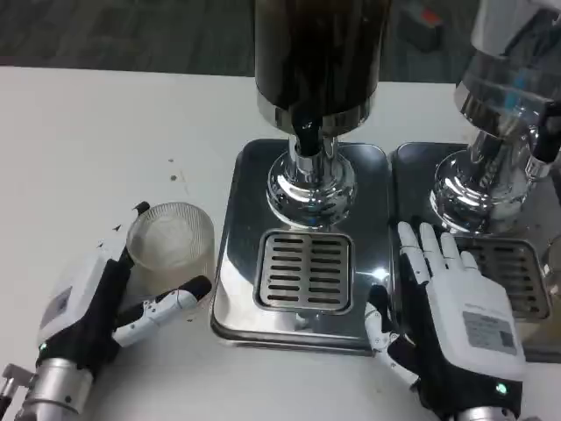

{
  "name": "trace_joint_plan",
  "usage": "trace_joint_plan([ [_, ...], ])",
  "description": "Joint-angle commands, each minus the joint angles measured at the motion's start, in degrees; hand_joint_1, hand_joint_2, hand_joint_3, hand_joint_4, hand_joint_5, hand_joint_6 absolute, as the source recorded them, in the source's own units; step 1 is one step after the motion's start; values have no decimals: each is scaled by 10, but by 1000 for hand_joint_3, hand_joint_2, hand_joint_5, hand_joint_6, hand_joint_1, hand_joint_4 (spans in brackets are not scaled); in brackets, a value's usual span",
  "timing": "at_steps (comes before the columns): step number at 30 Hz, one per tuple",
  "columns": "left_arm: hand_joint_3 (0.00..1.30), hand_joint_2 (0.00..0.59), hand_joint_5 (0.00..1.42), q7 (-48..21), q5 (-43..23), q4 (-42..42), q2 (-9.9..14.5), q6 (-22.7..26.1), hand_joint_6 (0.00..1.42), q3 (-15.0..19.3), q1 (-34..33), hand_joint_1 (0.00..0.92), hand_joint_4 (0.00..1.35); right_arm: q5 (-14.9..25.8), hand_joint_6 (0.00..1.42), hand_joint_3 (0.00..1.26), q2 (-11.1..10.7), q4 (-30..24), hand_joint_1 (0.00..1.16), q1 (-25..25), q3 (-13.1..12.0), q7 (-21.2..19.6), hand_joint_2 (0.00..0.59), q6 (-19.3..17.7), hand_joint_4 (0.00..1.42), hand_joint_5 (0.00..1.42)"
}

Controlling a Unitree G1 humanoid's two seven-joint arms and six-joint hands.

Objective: Grasp the cup under the faucet to collect the drink, then remove the cup.

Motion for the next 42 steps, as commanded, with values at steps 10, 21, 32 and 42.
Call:
trace_joint_plan([
  [10, 17, 39, 358, 9, -9, 46, -13, -37, 433, -6, -23, 198, 70, 6, 86, 69, 1, -6, 385, 8, -6, -7, 577, 5, 0, 0],
  [21, 369, 86, 780, 27, -9, 55, -14, -46, 923, -4, -24, 303, 478, 9, 115, 74, 4, -5, 394, 7, -5, -6, 569, 5, 0, 3],
  [32, 470, 104, 838, 53, -1, 49, -14, -52, 998, -5, -21, 331, 575, 15, 122, 74, 5, -2, 401, 4, -5, -6, 565, 6, 0, 10],
  [42, 585, 108, 911, 99, 11, 48, -14, -68, 1047, -2, -23, 373, 703, 18, 134, 74, 6, 2, 405, 0, -5, -7, 563, 7, 0, 14],
])
